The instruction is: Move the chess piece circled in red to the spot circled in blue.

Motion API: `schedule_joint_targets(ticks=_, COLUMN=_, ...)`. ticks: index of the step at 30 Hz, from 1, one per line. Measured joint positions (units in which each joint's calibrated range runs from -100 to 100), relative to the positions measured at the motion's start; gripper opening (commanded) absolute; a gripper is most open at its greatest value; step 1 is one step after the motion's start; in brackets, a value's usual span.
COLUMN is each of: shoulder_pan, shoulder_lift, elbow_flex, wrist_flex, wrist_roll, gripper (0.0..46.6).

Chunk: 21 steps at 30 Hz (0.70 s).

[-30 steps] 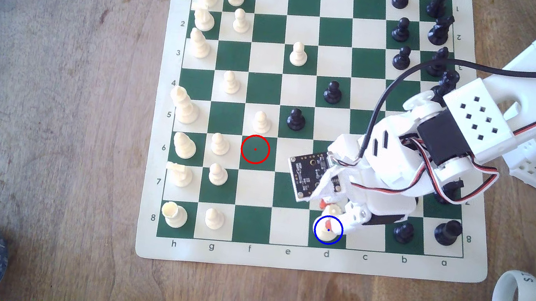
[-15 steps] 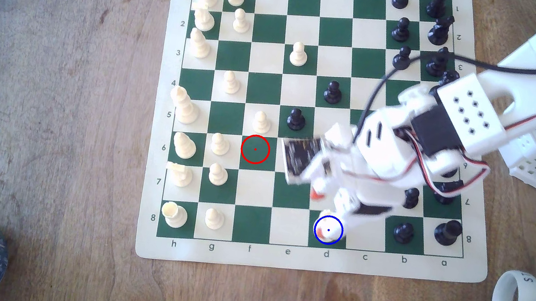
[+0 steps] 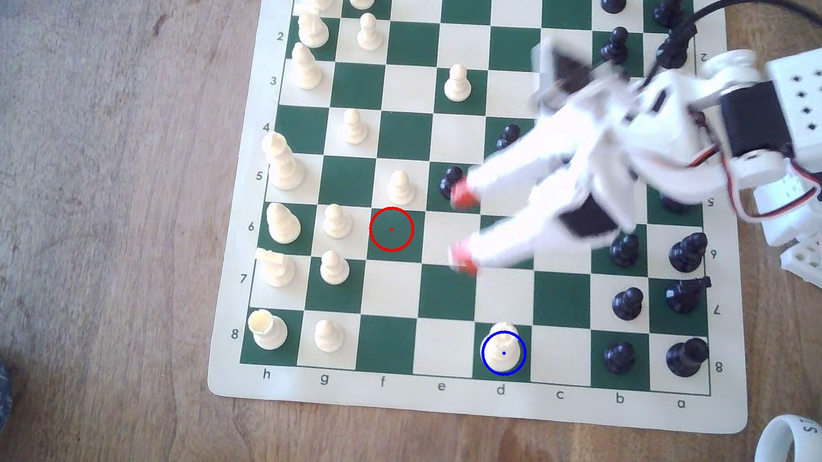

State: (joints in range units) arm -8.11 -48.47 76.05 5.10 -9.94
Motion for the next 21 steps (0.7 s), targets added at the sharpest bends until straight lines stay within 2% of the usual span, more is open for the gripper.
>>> schedule_joint_targets(ticks=2, shoulder_pan=1.8, shoulder_lift=-3.1, elbow_flex=5.4, wrist_flex=-8.0, wrist_roll=0.0, gripper=17.9)
schedule_joint_targets(ticks=5, shoulder_pan=4.9, shoulder_lift=-12.5, elbow_flex=16.4, wrist_flex=-22.5, wrist_roll=1.7, gripper=13.3)
schedule_joint_targets(ticks=7, shoulder_pan=6.6, shoulder_lift=-15.6, elbow_flex=19.2, wrist_flex=-27.9, wrist_roll=2.0, gripper=10.7)
schedule_joint_targets(ticks=10, shoulder_pan=10.8, shoulder_lift=-21.9, elbow_flex=22.3, wrist_flex=-36.0, wrist_roll=2.1, gripper=3.6)
schedule_joint_targets(ticks=13, shoulder_pan=12.5, shoulder_lift=-27.5, elbow_flex=22.6, wrist_flex=-40.6, wrist_roll=2.4, gripper=0.2)
schedule_joint_targets(ticks=14, shoulder_pan=14.1, shoulder_lift=-30.4, elbow_flex=22.6, wrist_flex=-44.9, wrist_roll=2.4, gripper=0.2)
schedule_joint_targets(ticks=18, shoulder_pan=14.0, shoulder_lift=-33.9, elbow_flex=22.6, wrist_flex=-57.0, wrist_roll=4.0, gripper=0.2)
schedule_joint_targets(ticks=21, shoulder_pan=13.8, shoulder_lift=-36.9, elbow_flex=22.6, wrist_flex=-62.7, wrist_roll=4.2, gripper=0.2)
